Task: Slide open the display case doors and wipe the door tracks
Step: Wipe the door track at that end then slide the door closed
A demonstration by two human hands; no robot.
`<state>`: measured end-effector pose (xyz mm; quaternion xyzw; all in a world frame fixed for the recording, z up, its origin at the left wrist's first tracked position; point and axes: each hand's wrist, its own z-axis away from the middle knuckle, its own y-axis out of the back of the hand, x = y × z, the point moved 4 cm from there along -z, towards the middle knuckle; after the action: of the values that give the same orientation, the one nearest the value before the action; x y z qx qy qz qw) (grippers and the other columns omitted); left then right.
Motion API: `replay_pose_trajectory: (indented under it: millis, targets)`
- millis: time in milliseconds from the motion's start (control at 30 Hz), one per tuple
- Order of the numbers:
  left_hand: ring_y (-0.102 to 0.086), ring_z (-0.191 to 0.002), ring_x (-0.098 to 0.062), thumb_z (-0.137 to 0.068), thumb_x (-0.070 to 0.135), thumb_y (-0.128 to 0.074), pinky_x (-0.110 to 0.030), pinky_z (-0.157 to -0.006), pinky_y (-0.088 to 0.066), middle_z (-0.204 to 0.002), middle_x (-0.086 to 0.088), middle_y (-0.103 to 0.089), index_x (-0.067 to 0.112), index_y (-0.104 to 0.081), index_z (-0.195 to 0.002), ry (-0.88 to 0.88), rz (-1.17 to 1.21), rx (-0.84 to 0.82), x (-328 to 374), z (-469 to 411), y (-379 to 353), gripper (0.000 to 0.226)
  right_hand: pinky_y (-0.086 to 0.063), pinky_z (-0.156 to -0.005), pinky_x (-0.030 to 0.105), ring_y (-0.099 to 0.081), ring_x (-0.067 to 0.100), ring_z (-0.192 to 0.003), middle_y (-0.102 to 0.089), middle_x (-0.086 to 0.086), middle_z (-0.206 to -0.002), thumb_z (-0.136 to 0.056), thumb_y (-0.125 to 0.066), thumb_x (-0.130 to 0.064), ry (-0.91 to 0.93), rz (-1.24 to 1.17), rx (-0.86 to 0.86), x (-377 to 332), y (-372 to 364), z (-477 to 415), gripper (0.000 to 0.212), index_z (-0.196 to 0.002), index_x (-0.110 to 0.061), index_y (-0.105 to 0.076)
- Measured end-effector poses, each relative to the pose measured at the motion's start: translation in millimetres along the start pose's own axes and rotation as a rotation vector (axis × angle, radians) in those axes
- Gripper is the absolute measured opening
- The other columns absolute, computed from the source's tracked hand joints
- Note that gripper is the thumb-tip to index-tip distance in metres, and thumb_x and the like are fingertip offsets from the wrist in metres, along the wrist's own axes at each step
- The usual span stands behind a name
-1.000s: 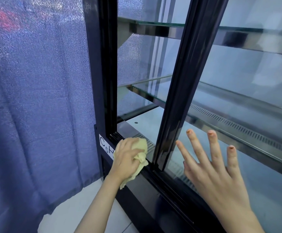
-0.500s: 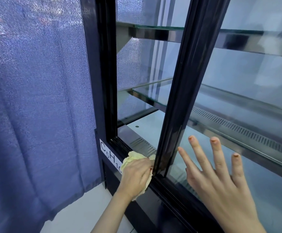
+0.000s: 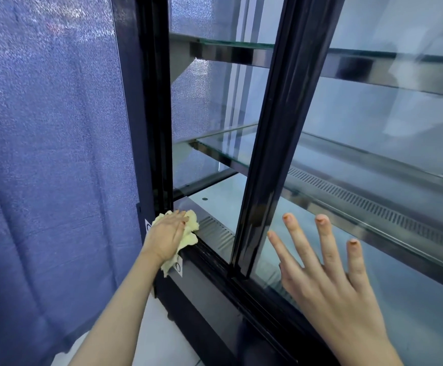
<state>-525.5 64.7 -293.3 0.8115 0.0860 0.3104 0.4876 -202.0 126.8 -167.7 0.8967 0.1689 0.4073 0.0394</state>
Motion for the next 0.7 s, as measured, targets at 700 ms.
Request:
replay_pose_trajectory:
  millis: [700]
  targets:
    - [-0.037, -0.129, -0.002, -0.093, 0.048, -0.021, -0.023, -0.107, -0.022, -0.127, 0.017, -0.056, 0.028, -0.064, -0.117, -0.168, 0.132, 0.046, 78, 59, -21, 0.054, -0.005, -0.114, 0.053, -0.016, 0.037, -0.142, -0.023, 0.008, -0.156, -0.093, -0.04, -0.04, 0.001, 0.005, 0.0, 0, 1, -1, 0.058, -0.148, -0.024, -0.033]
